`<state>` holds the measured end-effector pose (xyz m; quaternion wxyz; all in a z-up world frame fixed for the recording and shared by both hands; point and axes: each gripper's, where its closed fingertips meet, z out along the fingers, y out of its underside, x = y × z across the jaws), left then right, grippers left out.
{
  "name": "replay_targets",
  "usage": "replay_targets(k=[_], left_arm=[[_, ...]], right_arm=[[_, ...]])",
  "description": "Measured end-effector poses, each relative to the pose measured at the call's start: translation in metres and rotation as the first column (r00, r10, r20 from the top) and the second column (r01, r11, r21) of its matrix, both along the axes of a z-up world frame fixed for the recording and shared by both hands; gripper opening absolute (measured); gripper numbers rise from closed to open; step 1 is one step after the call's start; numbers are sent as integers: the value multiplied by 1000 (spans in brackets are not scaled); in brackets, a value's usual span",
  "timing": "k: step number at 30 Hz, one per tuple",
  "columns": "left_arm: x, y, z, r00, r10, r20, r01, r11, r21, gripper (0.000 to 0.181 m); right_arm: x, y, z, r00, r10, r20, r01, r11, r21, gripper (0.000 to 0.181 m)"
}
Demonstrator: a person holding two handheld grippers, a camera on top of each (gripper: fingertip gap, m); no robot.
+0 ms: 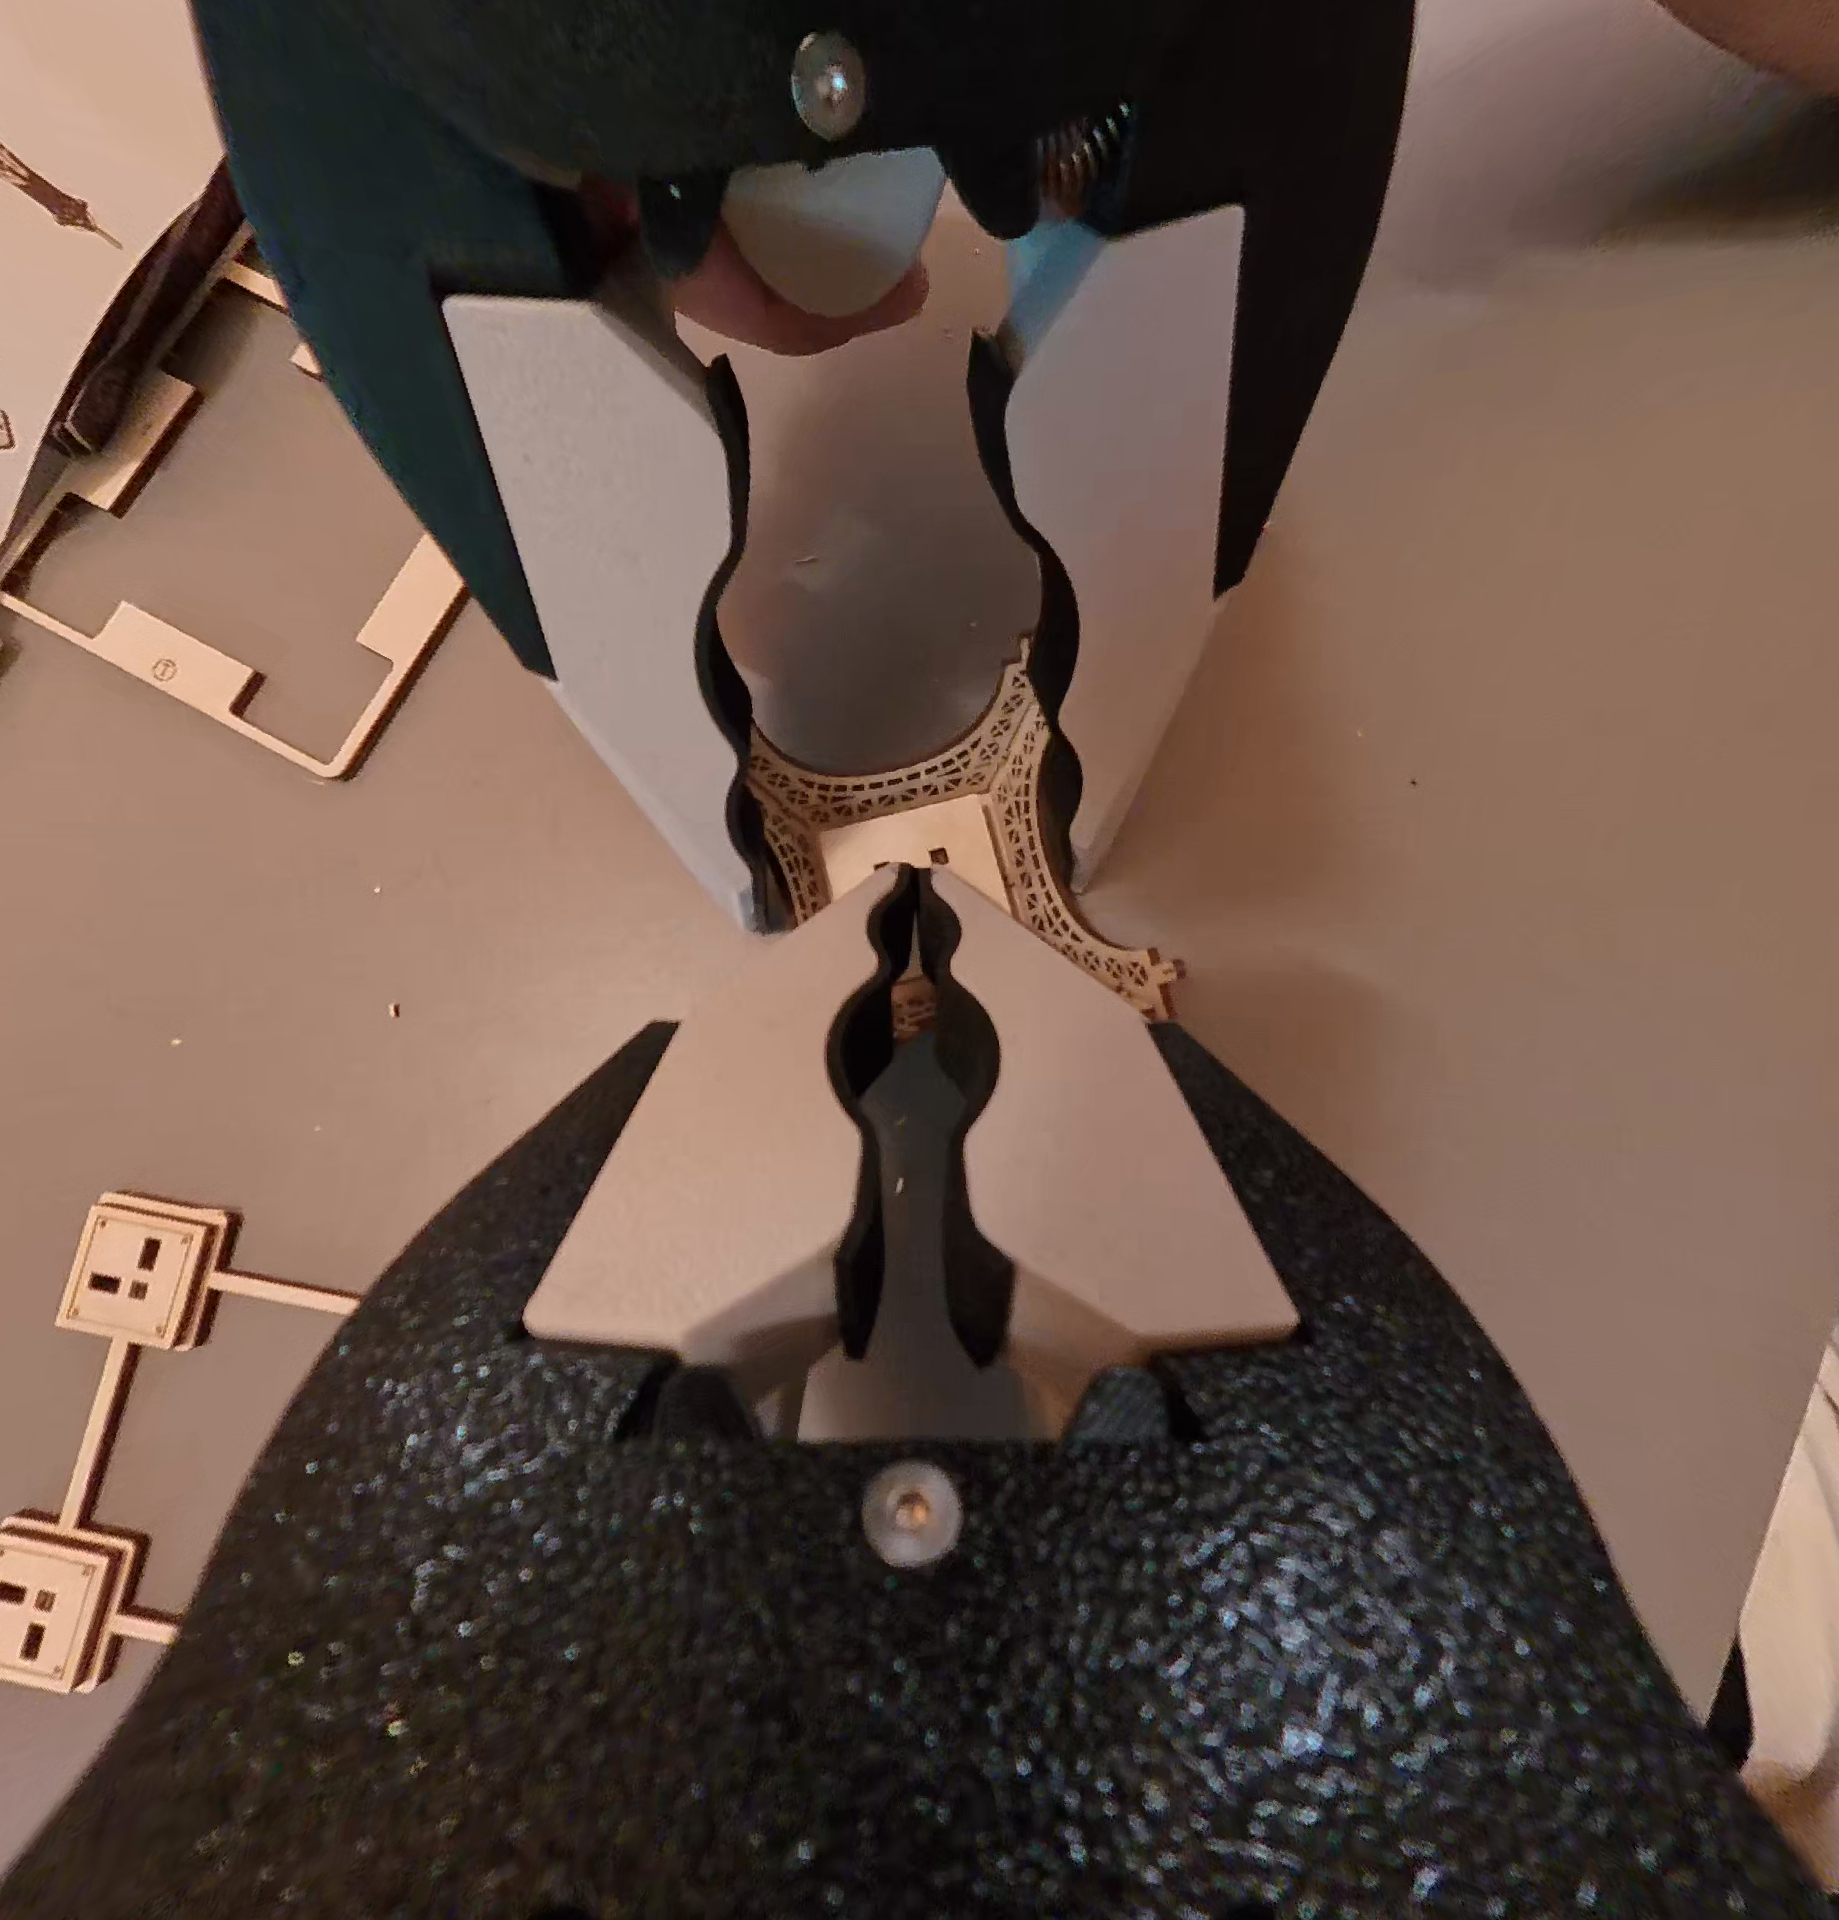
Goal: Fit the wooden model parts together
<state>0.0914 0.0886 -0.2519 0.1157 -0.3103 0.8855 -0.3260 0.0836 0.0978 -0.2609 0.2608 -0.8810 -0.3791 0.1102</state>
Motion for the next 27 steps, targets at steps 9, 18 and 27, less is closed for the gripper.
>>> replay_targets(k=[9, 18, 27], left_arm=[[0, 0, 0, 1000, -19, -9, 19, 999, 32, 0], [-1, -1, 0, 1000, -14, -15, 14, 1000, 25, 0], [-2, -2, 0, 998, -35, -50, 39, 997, 68, 0]], right_arm=[[-3, 1, 0, 1000, 6, -7, -6, 1000, 9, 55], [-4, 0, 2, 1000, 9, 0, -9, 999, 40, 54], [-2, -2, 1, 999, -28, -36, 29, 999, 37, 56]])
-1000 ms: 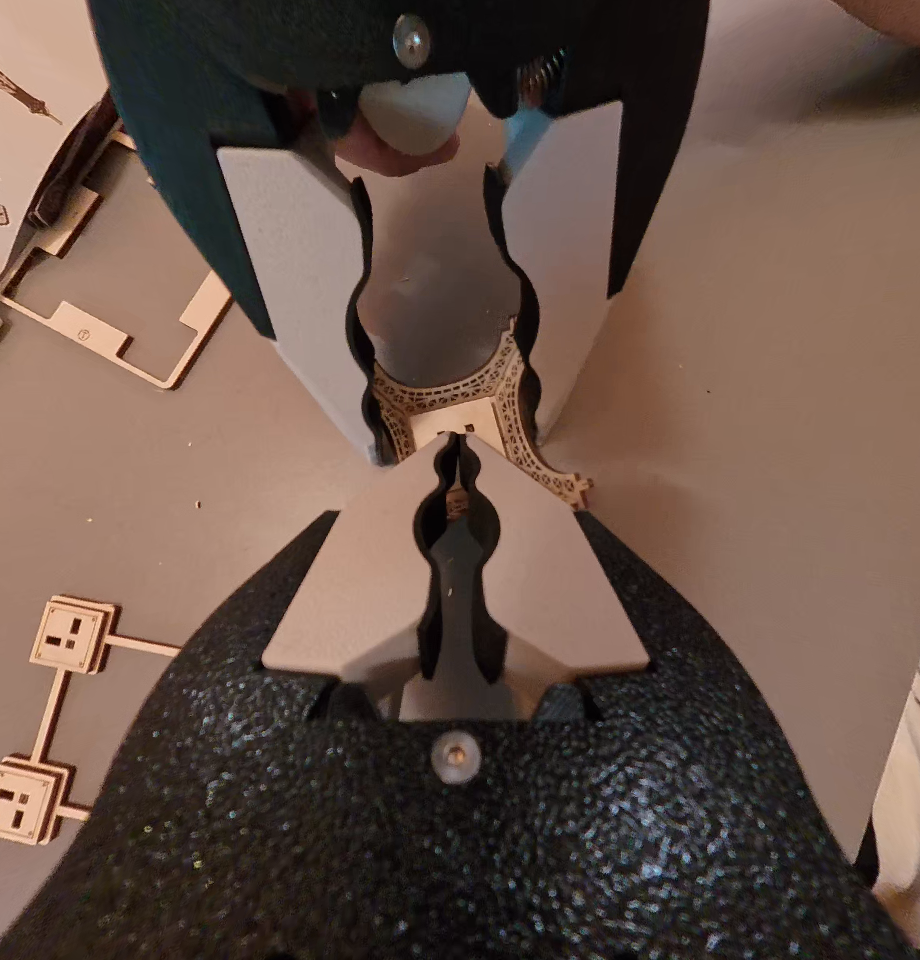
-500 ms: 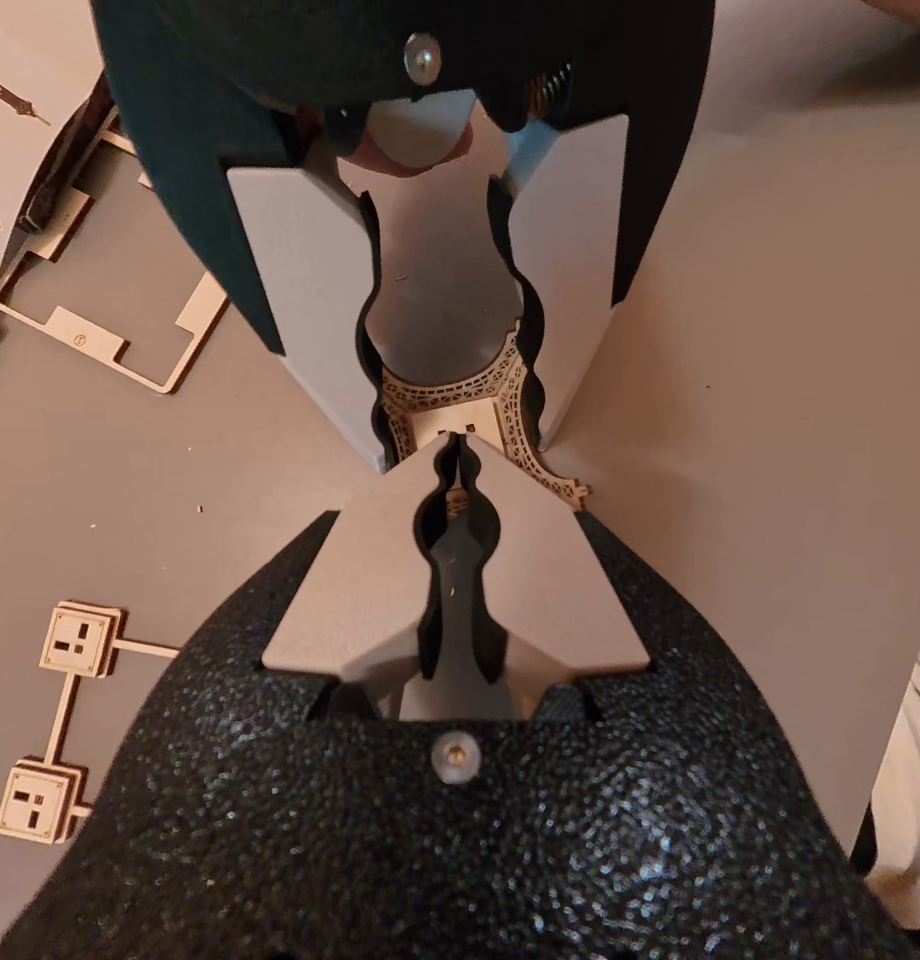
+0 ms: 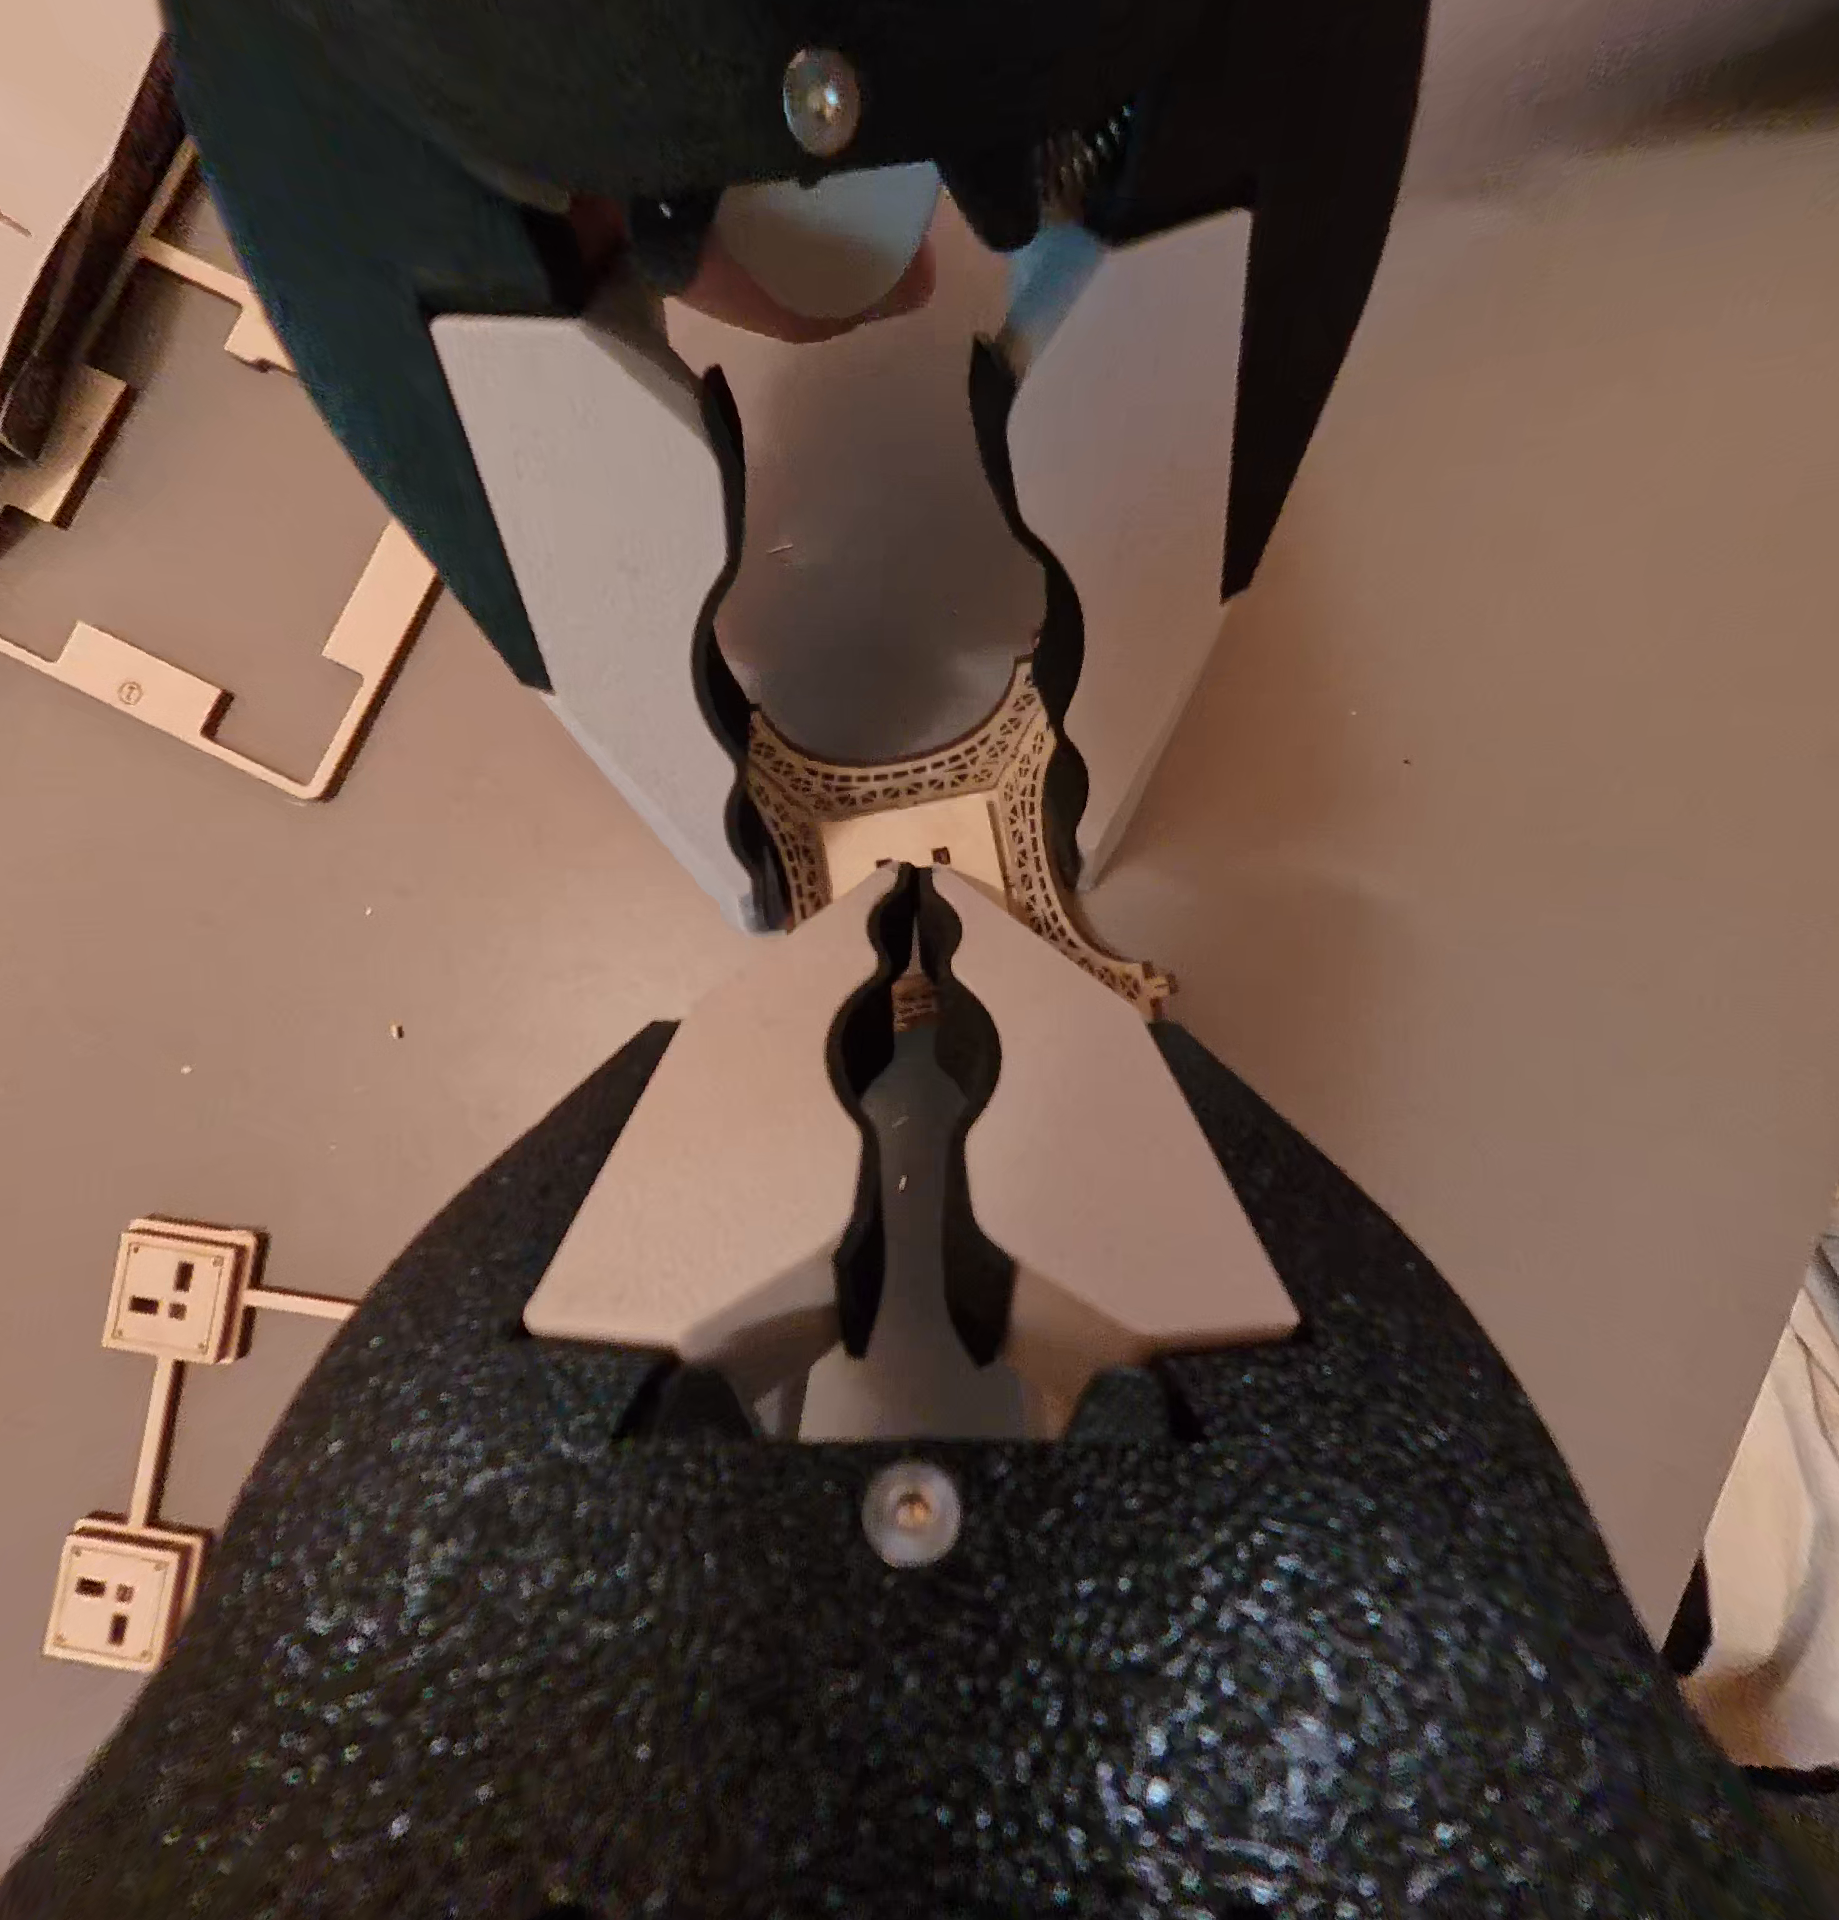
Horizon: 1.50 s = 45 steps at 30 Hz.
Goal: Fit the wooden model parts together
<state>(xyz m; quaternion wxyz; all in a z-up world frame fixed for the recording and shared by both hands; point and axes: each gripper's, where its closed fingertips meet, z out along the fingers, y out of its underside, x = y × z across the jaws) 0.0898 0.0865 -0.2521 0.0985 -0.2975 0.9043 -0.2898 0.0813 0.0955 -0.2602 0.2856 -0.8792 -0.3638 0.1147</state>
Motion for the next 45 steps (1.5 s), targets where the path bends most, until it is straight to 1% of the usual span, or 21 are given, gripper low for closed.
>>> replay_targets(k=[3, 5, 10, 16, 25, 31, 35, 38, 42, 43, 45], left_arm=[[0, 0, 0, 1000, -2, -4, 2, 1000, 6, 0], [0, 0, 0, 1000, -3, -7, 3, 1000, 9, 0], [0, 0, 0, 1000, -1, -4, 1, 1000, 7, 0], [0, 0, 0, 1000, 5, -4, -5, 1000, -9, 0], [0, 0, 0, 1000, -10, -6, 10, 999, 36, 0], [0, 0, 0, 1000, -17, -3, 17, 999, 48, 0], [1, 0, 0, 1000, -11, -11, 11, 999, 32, 0], [1, 0, 0, 1000, -13, -6, 14, 999, 36, 0], [1, 0, 0, 1000, -11, -7, 12, 999, 32, 0], [1, 0, 0, 1000, -11, -7, 12, 999, 30, 0], [1, 0, 0, 1000, -13, -8, 13, 1000, 29, 0]], right_arm=[[2, 1, 0, 1000, -11, 15, 11, 1000, 7, 62], [1, -1, 0, 1000, -7, -4, 7, 1000, -5, 57], [0, 0, 2, 1000, 29, 7, -29, 999, 22, 55], [0, 0, 3, 1000, 19, -21, -19, 1000, 23, 54], [0, 0, 7, 999, 22, -27, -21, 999, 42, 53], [0, 0, 7, 999, 32, -10, -31, 998, 52, 53], [0, 0, 8, 999, 33, 2, -33, 998, 50, 52], [0, 0, 8, 999, 26, -25, -25, 998, 55, 52], [2, -1, 6, 998, 6, -58, -2, 998, 58, 54], [3, -2, 5, 999, 0, -48, 3, 999, 50, 56], [2, -2, 3, 999, -10, -42, 11, 999, 40, 67]])
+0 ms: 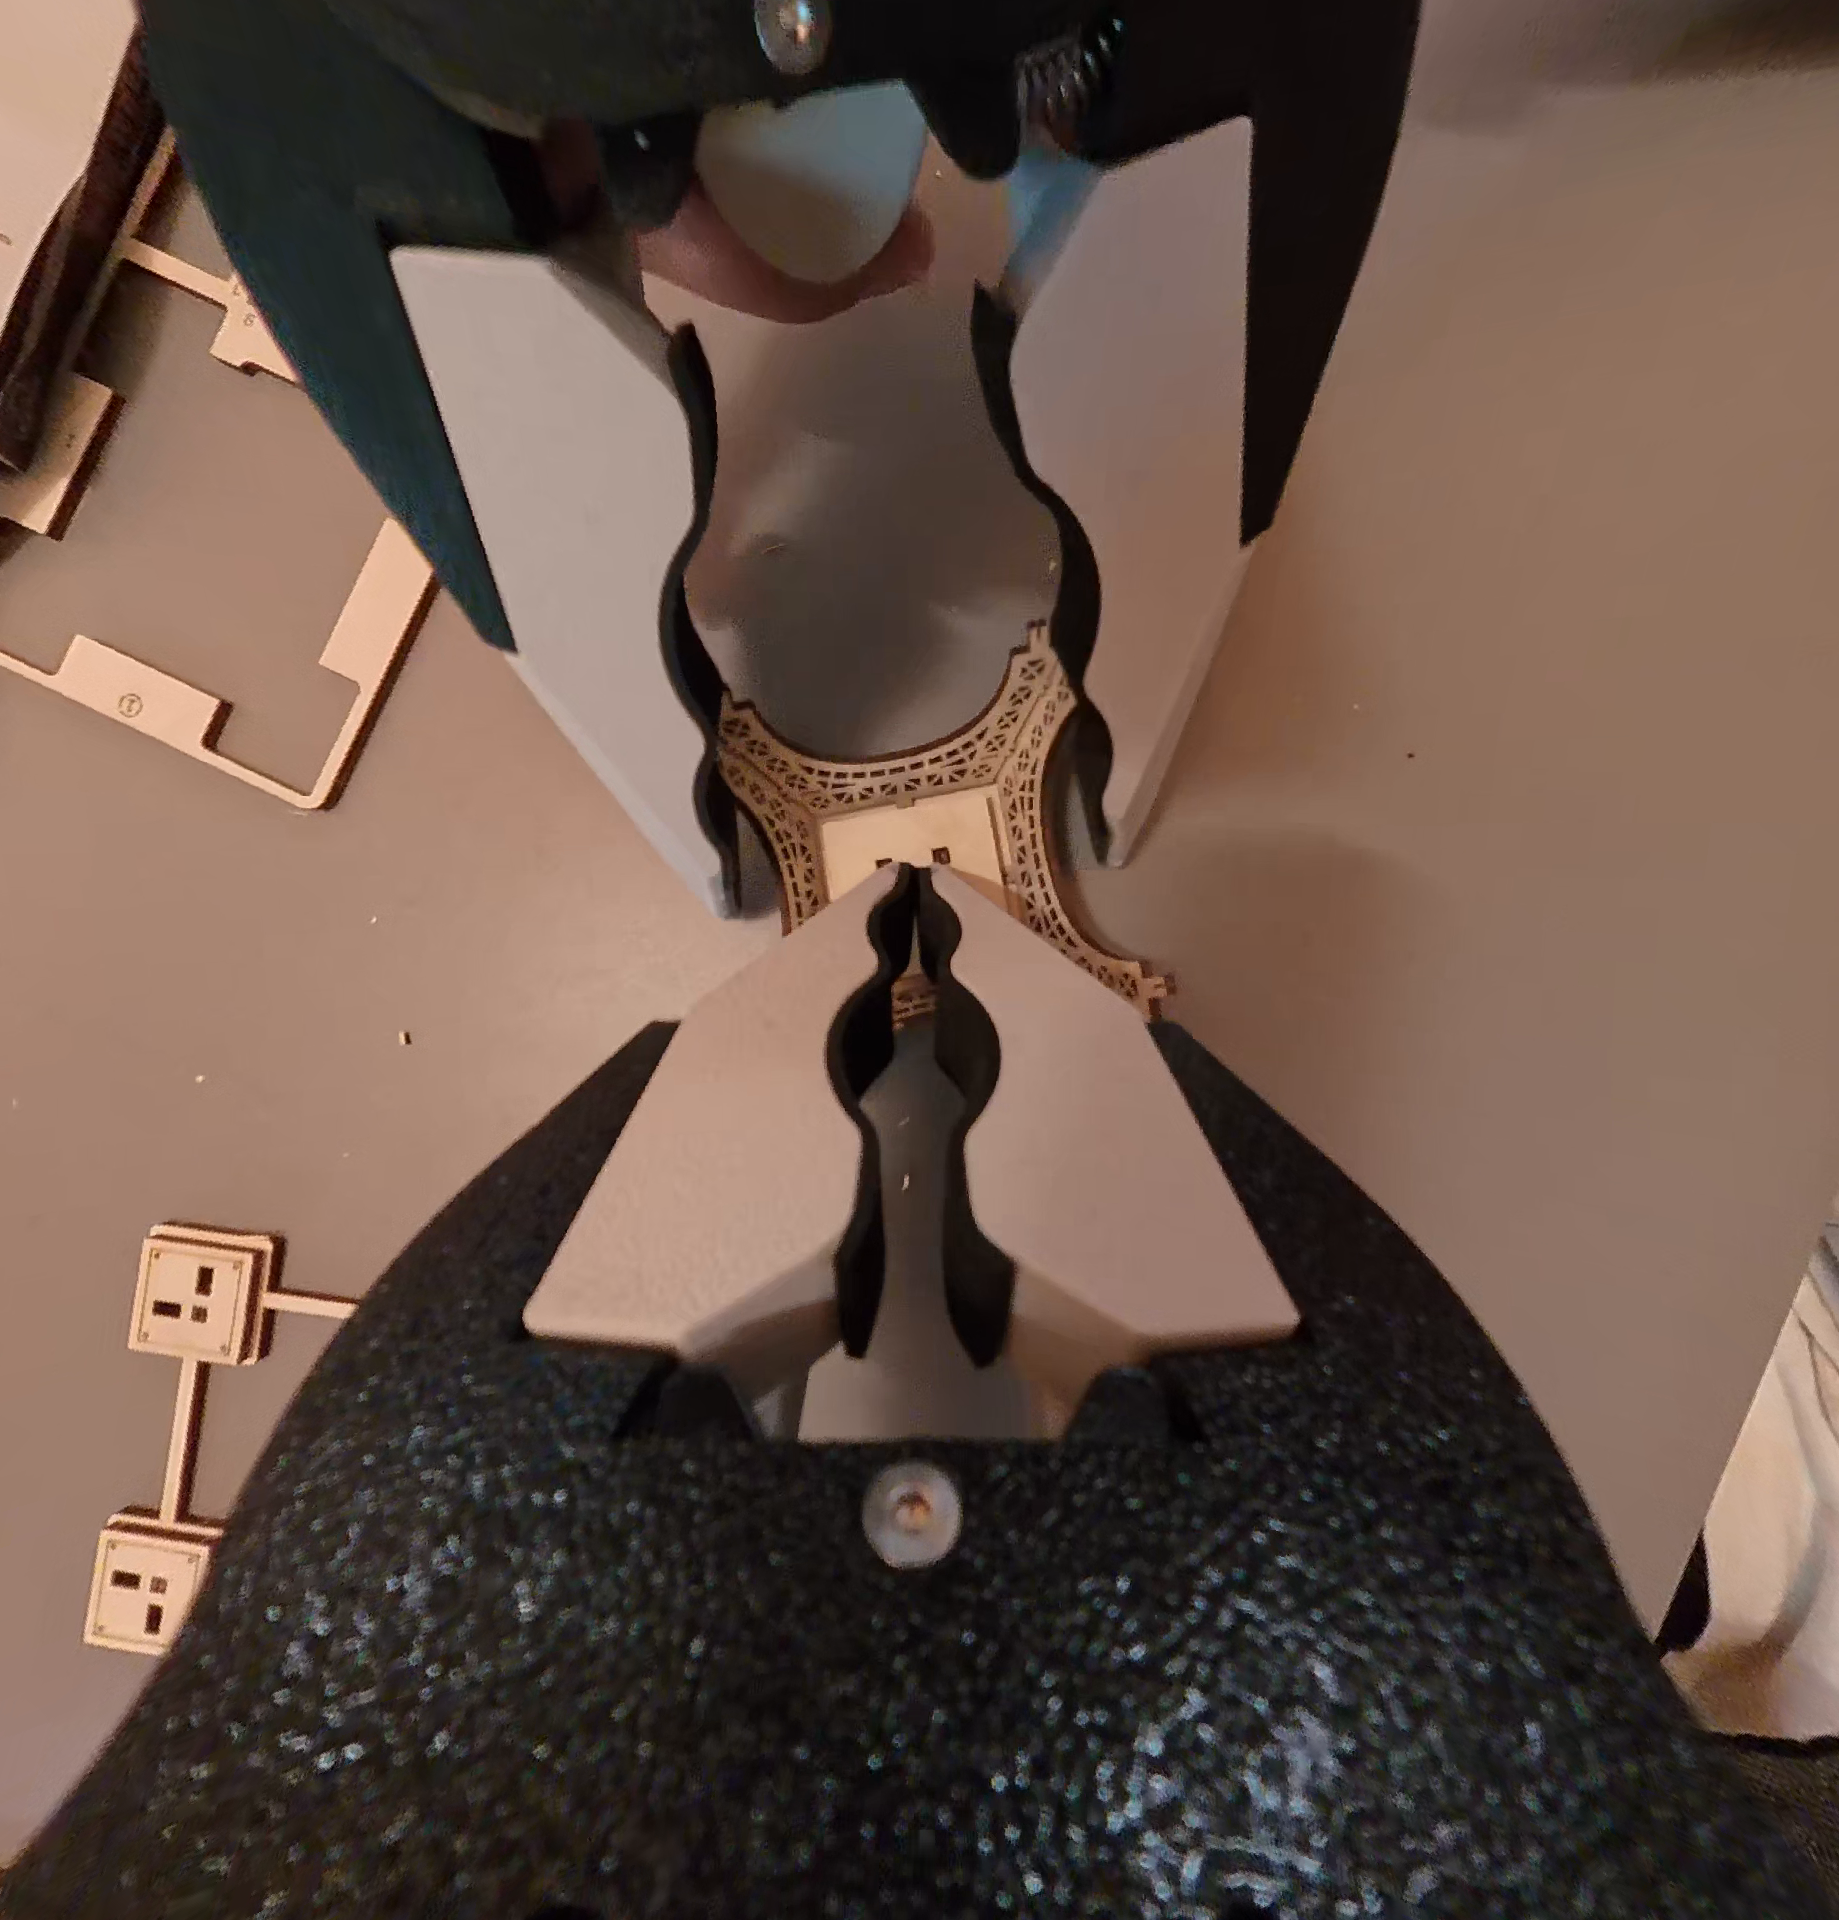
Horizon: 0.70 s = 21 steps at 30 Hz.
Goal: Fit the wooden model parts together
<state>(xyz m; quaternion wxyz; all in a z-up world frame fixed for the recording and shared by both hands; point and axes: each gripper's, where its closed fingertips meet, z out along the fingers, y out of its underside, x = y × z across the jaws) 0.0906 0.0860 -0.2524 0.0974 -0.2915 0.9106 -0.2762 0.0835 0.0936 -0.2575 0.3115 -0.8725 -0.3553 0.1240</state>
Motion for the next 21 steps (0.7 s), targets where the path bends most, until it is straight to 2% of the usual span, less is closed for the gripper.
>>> replay_targets(k=[2, 9, 10, 13, 21], left_arm=[[0, 0, 0, 1000, -1, -2, 1, 1000, 3, 0], [0, 0, 0, 1000, -7, -2, 7, 1000, 3, 0], [1, 0, 0, 1000, -7, 1, 7, 1000, 4, 0], [1, 1, 0, 1000, 0, 0, 0, 1000, 2, 0], [1, 0, 0, 1000, 5, -14, -5, 1000, -5, 0]], right_arm=[[0, 0, -4, 1000, -1, 16, 1, 1000, -16, 73], [-1, 2, -5, 1000, -4, 19, 4, 999, -34, 74], [-1, 1, -4, 1000, 6, 19, -5, 999, -37, 65], [-2, 4, 4, 999, 23, 22, -23, 1000, 4, 54], [-2, 4, 5, 999, 31, 15, -31, 999, 14, 53]])
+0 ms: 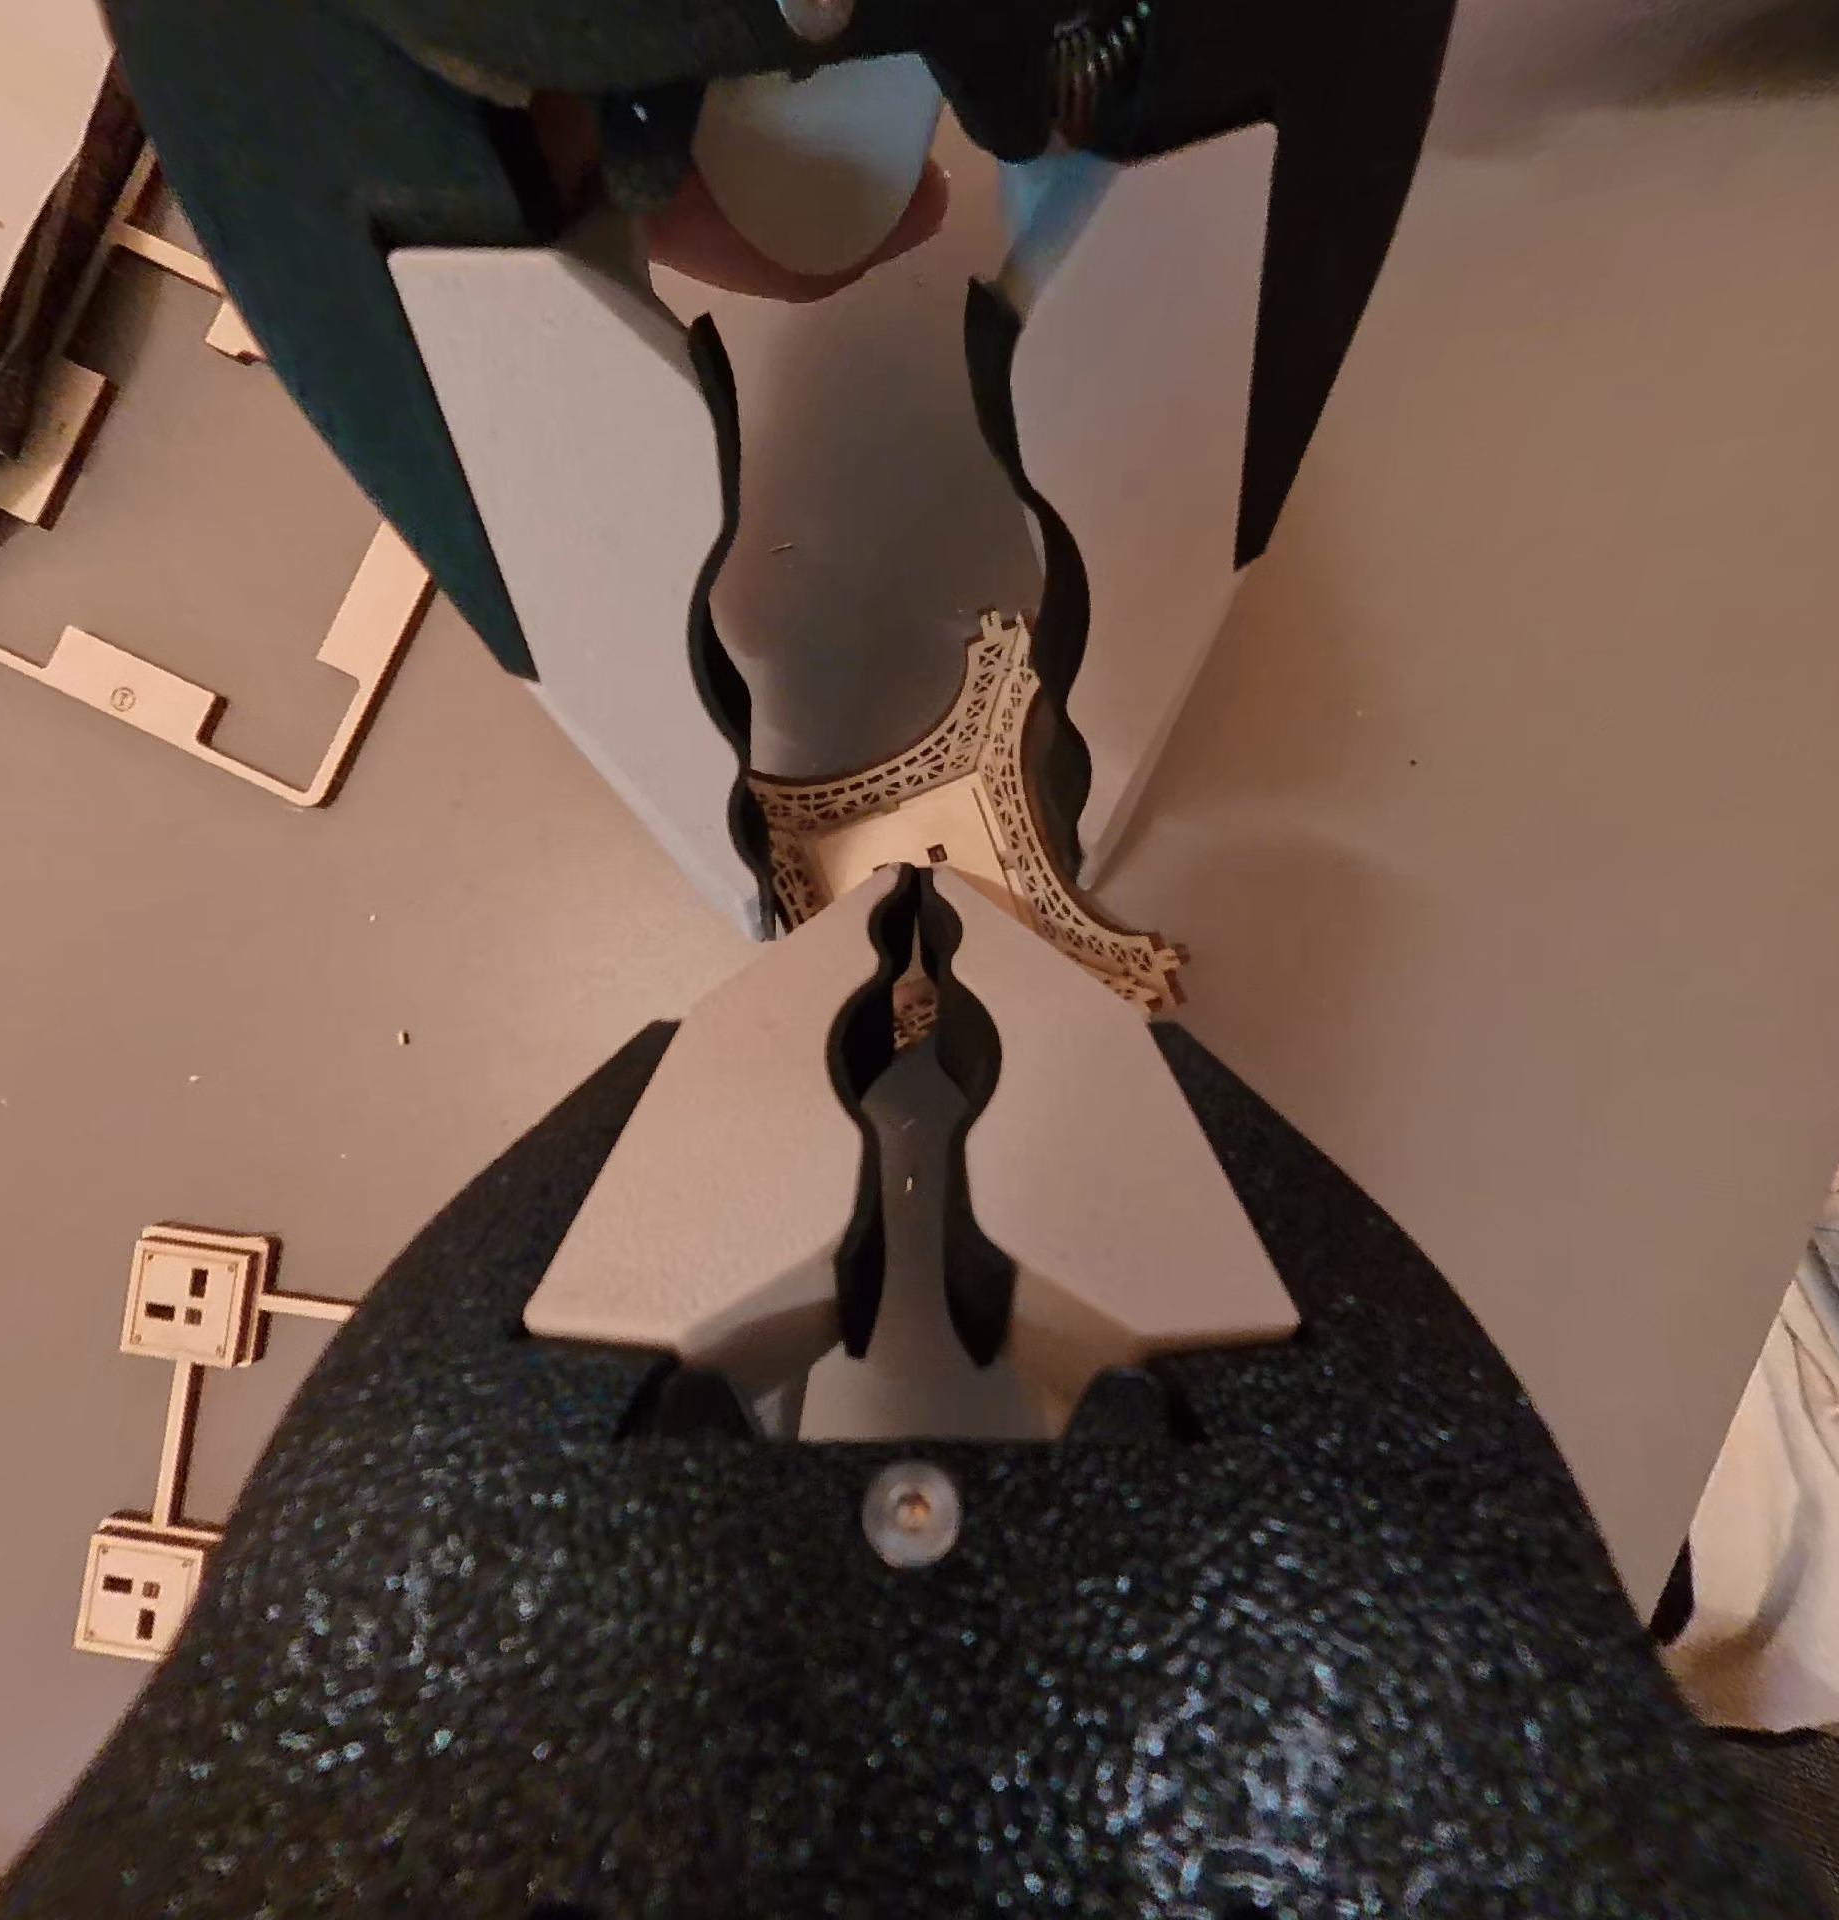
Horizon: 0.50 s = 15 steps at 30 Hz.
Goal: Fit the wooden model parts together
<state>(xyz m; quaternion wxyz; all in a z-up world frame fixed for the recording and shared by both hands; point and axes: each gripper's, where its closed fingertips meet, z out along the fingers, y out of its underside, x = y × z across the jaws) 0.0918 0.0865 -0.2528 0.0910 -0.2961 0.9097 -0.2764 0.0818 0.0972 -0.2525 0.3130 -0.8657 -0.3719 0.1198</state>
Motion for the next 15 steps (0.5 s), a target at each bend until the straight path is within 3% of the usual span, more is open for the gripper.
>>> replay_targets(k=[3, 6, 15], left_arm=[[0, 0, 0, 1000, 1, -2, -1, 1000, 5, 0], [0, 0, 0, 1000, 0, -3, 0, 1000, 13, 0], [-1, 0, 0, 1000, -12, -10, 13, 999, 41, 0]], right_arm=[[0, 0, 0, 1000, -13, -5, 13, 1000, 2, 53], [2, -1, -3, 999, -36, -12, 36, 999, -16, 68], [12, -9, 14, 997, -69, -34, 70, 997, 19, 73]])
